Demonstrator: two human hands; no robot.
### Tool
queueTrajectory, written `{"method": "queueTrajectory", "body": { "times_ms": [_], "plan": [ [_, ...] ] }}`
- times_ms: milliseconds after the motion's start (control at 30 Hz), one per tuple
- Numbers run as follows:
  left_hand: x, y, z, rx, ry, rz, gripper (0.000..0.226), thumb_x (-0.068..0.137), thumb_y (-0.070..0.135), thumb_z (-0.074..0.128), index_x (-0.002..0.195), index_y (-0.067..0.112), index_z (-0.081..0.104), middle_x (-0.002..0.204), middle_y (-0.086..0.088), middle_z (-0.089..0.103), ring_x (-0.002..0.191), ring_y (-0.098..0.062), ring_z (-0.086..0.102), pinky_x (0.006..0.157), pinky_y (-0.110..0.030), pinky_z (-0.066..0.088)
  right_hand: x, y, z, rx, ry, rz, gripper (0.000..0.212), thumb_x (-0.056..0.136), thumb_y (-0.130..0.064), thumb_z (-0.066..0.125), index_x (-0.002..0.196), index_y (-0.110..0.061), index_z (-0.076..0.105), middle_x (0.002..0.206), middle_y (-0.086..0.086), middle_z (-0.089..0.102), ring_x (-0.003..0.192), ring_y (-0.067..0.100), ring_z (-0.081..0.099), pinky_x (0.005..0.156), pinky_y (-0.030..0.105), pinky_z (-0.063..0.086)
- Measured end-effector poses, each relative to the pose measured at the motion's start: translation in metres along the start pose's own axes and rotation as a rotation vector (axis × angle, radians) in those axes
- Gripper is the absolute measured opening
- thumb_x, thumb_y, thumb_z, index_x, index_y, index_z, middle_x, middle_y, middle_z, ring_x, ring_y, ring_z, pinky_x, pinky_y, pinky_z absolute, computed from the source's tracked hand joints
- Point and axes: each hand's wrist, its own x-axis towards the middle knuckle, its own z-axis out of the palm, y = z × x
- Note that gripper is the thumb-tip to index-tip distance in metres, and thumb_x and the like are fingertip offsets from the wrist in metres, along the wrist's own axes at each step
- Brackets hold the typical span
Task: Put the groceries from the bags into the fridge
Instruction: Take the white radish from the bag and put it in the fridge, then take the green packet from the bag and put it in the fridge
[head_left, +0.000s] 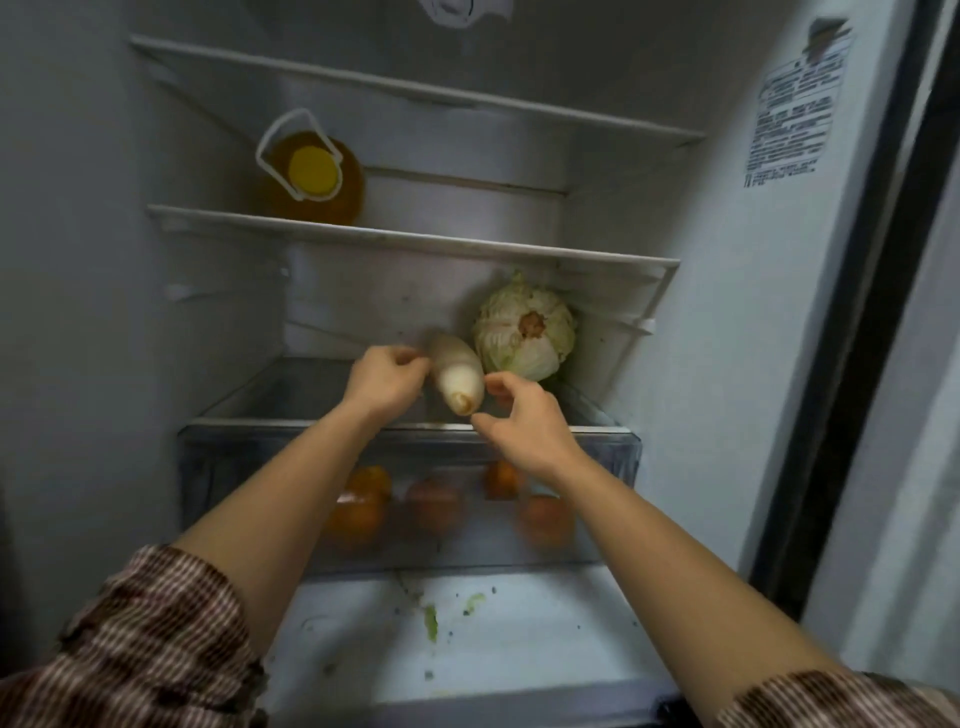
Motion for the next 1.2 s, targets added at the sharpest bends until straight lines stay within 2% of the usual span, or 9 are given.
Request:
{"method": "queueTrajectory", "body": {
  "times_ms": [100, 200, 333, 467, 633, 800, 900, 1067, 1200],
  "plan": [
    [-0.055, 0.009, -0.023, 0.099, 0.053, 0.034, 0.035, 0.092, 0.024, 0.055, 0.123, 0.011, 0.064, 0.125, -0.008, 0.065, 0.122, -0.022, 0.055, 0.100, -0.029, 0.040, -0.036, -0.015, -0.003, -0.014, -0.023, -0.048, 0.051, 0.082, -0.024, 0.068, 0.130, -0.015, 0.056, 0.125, 0.006, 0.064, 0.115, 0.023, 0.058, 0.097, 0.033, 0.046],
    [-0.122, 0.013, -0.046, 0.135, 0.093, 0.050, 0.036, 0.091, 0.022, 0.055, 0.124, 0.011, 0.063, 0.124, -0.008, 0.065, 0.119, -0.021, 0.058, 0.101, -0.030, 0.042, -0.083, -0.033, -0.006, -0.014, -0.067, -0.104, 0.049, 0.083, -0.026, 0.067, 0.130, -0.018, 0.057, 0.127, 0.004, 0.062, 0.119, 0.021, 0.056, 0.099, 0.033, 0.044],
    [-0.237, 0.009, -0.084, 0.200, 0.168, 0.052, 0.033, 0.090, 0.021, 0.056, 0.121, 0.016, 0.065, 0.118, -0.003, 0.068, 0.111, -0.018, 0.062, 0.094, -0.028, 0.046, -0.165, -0.059, 0.001, 0.038, -0.147, -0.188, 0.042, 0.084, -0.026, 0.066, 0.125, -0.019, 0.060, 0.125, 0.001, 0.063, 0.116, 0.018, 0.056, 0.097, 0.030, 0.044],
    [-0.343, 0.006, -0.138, 0.405, 0.165, 0.069, 0.031, 0.089, 0.019, 0.057, 0.119, 0.015, 0.066, 0.120, -0.006, 0.067, 0.113, -0.022, 0.059, 0.094, -0.027, 0.041, -0.248, -0.092, 0.018, 0.068, -0.280, -0.242, 0.045, 0.086, -0.029, 0.064, 0.129, -0.019, 0.057, 0.130, 0.002, 0.059, 0.123, 0.020, 0.052, 0.103, 0.036, 0.042],
    [-0.454, 0.023, -0.226, 0.523, 0.249, 0.003, 0.030, 0.085, 0.019, 0.055, 0.111, 0.014, 0.069, 0.107, -0.008, 0.069, 0.101, -0.023, 0.062, 0.087, -0.028, 0.043, -0.332, -0.169, 0.031, 0.164, -0.403, -0.365, 0.043, 0.087, -0.028, 0.063, 0.128, -0.016, 0.058, 0.128, 0.004, 0.060, 0.119, 0.021, 0.054, 0.100, 0.035, 0.044],
    [-0.558, 0.013, -0.327, 0.732, 0.300, -0.167, 0.032, 0.089, 0.022, 0.056, 0.120, 0.019, 0.063, 0.121, -0.006, 0.062, 0.114, -0.023, 0.054, 0.096, -0.034, 0.040, -0.413, -0.266, 0.054, 0.239, -0.499, -0.521, 0.041, 0.085, -0.026, 0.065, 0.124, -0.012, 0.062, 0.122, 0.006, 0.064, 0.110, 0.022, 0.060, 0.096, 0.035, 0.047],
    [-0.623, 0.002, -0.390, 0.792, 0.353, -0.333, 0.034, 0.092, 0.026, 0.052, 0.125, 0.020, 0.058, 0.128, -0.007, 0.057, 0.119, -0.025, 0.050, 0.099, -0.036, 0.040, -0.466, -0.325, 0.079, 0.238, -0.581, -0.626, 0.043, 0.087, -0.031, 0.063, 0.127, -0.016, 0.059, 0.126, 0.003, 0.061, 0.113, 0.022, 0.057, 0.095, 0.034, 0.046],
    [-0.746, -0.016, -0.508, 0.883, 0.445, -0.536, 0.037, 0.093, 0.029, 0.050, 0.129, 0.020, 0.055, 0.133, -0.005, 0.053, 0.125, -0.023, 0.045, 0.103, -0.039, 0.039, -0.570, -0.442, 0.132, 0.261, -0.685, -0.755, 0.046, 0.087, -0.032, 0.062, 0.129, -0.015, 0.056, 0.132, 0.006, 0.057, 0.123, 0.025, 0.051, 0.103, 0.038, 0.039],
    [-0.864, -0.031, -0.608, 0.879, 0.503, -0.735, 0.038, 0.092, 0.031, 0.046, 0.128, 0.022, 0.054, 0.130, -0.004, 0.056, 0.121, -0.025, 0.049, 0.100, -0.042, 0.043, -0.674, -0.547, 0.171, 0.271, -0.794, -0.828, 0.047, 0.090, -0.034, 0.059, 0.133, -0.016, 0.051, 0.135, 0.006, 0.055, 0.124, 0.025, 0.049, 0.104, 0.039, 0.039]
  ]
}}
